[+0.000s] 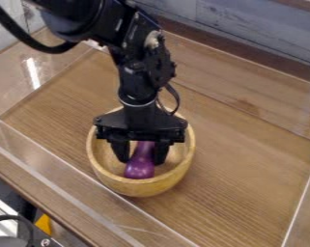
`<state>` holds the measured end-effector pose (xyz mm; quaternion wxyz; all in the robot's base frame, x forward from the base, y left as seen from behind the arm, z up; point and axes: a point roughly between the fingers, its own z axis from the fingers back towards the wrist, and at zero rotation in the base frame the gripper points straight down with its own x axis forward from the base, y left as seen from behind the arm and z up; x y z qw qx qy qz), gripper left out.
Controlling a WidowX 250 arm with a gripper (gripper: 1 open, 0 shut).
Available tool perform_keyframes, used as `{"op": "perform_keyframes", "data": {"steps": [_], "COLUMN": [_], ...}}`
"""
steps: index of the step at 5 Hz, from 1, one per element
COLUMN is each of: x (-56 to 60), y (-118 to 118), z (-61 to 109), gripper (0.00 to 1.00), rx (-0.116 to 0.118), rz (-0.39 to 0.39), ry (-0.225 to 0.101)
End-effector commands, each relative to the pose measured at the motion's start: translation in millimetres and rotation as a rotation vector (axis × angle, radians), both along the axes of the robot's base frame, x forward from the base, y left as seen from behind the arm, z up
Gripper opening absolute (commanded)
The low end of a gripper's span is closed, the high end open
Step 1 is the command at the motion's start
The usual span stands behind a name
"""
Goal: Remove the purple eggplant from inside the brown bowl and put it on the table
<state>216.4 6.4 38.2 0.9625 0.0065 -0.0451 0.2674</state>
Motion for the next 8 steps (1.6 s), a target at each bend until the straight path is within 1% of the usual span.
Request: {"op": "perform_keyframes", "data": {"steps": [1, 4, 7, 8], "x": [3.3, 2.3, 3.8, 4.7], "y": [2, 2, 2, 2], "z": [5.4, 19.4, 34.4, 35.5], "gripper": [0.0, 0.0, 0.0, 0.0], "rx": [0.007, 0.008, 0.003, 0.003], "rz": [0.004, 0.013, 0.024, 0.026], "ry": [-0.019, -0.008, -0.008, -0.009]}}
